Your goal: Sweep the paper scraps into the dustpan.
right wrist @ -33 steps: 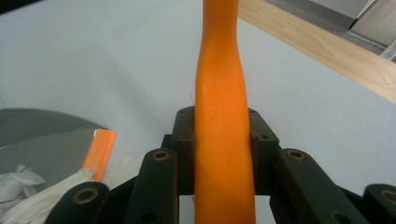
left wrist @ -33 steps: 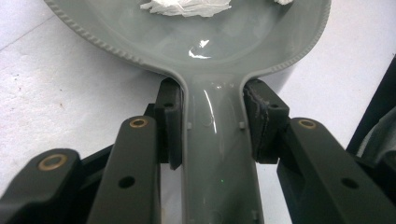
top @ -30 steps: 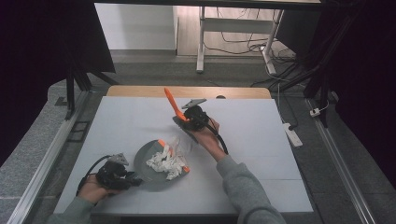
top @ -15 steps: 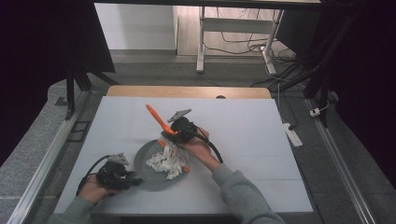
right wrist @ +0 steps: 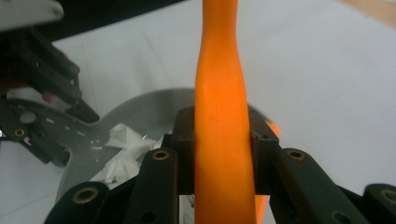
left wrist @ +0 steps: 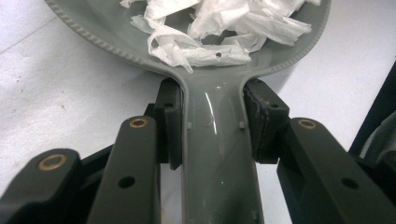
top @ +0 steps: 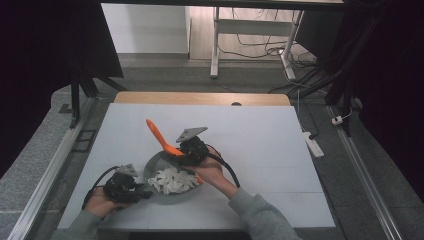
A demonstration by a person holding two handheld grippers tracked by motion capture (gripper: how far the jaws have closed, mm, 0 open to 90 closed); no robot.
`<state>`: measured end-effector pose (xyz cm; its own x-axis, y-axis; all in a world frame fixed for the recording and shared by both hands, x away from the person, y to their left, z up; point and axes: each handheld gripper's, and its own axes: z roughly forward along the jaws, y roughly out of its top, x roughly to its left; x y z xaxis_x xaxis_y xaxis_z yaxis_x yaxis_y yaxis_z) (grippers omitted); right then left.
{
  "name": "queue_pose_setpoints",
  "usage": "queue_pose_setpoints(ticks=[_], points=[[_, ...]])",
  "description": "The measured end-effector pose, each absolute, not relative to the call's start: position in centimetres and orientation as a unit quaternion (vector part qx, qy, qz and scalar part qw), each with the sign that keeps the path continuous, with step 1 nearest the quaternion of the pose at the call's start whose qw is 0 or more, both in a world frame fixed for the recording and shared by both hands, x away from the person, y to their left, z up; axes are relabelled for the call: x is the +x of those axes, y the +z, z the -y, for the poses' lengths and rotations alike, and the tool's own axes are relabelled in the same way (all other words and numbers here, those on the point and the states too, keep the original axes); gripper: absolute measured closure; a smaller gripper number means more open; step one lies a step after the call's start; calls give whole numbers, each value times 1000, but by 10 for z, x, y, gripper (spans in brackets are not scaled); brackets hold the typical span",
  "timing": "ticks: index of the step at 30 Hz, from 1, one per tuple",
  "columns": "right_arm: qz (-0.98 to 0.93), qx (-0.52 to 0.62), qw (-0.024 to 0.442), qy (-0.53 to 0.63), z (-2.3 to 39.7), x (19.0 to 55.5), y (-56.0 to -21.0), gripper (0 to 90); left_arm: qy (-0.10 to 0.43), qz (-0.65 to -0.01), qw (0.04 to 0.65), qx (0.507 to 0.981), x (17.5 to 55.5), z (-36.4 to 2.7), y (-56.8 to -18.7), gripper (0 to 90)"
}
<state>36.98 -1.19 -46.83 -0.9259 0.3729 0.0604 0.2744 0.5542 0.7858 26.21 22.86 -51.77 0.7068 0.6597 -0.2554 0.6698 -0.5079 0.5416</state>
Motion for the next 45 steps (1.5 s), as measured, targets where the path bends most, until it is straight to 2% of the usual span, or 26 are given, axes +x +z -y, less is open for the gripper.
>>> queue_pose_setpoints(ticks=[12,19,26,39,40,45], points=[[-842,231,104,476,38,386,-460,699,-6,-384,316,868,261,-229,-518,615],[-845,286,127,435,56,407,-471,699,-6,-383,316,868,261,-229,-518,615],[-854,306,105,408,60,409,-483,699,-6,-384,316,868,261,-229,-518,615],[-873,240,65,420,19,368,-484,699,-5,-384,316,868,261,-228,-518,615],[-867,226,48,442,15,361,-479,699,-4,-384,316,868,261,-228,-518,615],[-861,202,61,463,13,354,-472,698,-4,-385,318,866,261,-228,-519,615]])
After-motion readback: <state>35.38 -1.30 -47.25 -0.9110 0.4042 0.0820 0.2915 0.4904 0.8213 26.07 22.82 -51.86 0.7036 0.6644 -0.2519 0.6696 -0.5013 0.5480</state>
